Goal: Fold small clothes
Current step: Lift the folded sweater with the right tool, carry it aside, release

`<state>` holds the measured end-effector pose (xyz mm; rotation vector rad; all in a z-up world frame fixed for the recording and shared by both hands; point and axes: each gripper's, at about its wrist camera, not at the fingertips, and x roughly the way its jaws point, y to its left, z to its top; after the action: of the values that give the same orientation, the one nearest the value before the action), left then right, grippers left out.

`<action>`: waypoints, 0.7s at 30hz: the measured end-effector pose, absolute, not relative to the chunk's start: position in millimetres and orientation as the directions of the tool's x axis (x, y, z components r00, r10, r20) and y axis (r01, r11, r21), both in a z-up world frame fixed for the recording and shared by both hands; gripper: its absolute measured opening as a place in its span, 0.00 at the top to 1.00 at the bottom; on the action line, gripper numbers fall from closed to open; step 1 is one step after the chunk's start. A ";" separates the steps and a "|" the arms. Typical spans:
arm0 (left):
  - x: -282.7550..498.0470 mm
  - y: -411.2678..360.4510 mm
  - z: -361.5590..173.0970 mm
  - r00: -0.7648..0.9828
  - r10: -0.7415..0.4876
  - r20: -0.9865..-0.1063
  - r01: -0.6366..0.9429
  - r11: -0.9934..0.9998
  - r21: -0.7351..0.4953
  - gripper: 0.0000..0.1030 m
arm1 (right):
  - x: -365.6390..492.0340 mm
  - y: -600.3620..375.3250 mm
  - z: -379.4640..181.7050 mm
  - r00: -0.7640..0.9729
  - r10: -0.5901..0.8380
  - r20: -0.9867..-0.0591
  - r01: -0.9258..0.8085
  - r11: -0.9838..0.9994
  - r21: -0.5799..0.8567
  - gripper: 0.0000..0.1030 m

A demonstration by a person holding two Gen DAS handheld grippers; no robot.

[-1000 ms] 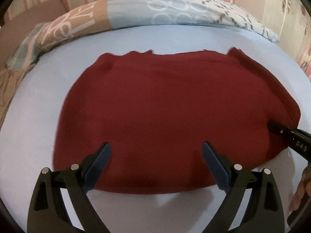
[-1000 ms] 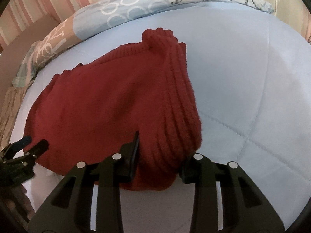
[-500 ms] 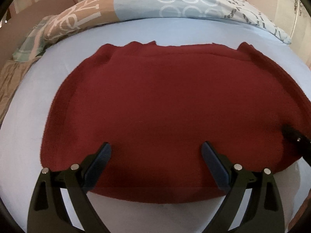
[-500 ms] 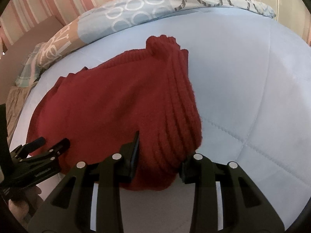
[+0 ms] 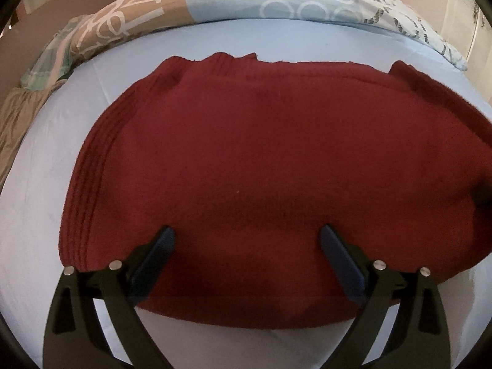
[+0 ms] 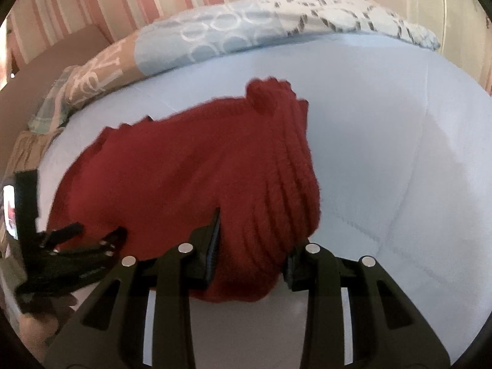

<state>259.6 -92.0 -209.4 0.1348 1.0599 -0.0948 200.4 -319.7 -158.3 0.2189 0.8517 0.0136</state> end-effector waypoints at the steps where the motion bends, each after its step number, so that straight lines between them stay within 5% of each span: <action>1: 259.6 -92.1 -210.2 0.486 -0.013 -0.874 0.143 0.988 0.065 0.05 | 200.1 -315.7 -153.0 0.670 0.105 -0.735 0.062 0.979 0.197 0.68; 11: 257.3 -82.3 -206.2 0.487 -0.057 -0.871 0.185 0.982 0.039 0.04 | 211.4 -263.1 -120.9 0.720 0.143 -0.679 -0.066 0.988 0.138 0.69; 21: 250.2 36.5 -169.4 0.561 0.002 -0.828 0.145 0.984 0.101 0.04 | 219.8 -192.9 -105.2 0.753 0.202 -0.626 -0.179 0.979 0.100 0.70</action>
<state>250.2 36.5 -169.4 0.1642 0.9728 -0.0850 219.8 -192.9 -105.2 0.0345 0.6869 0.2079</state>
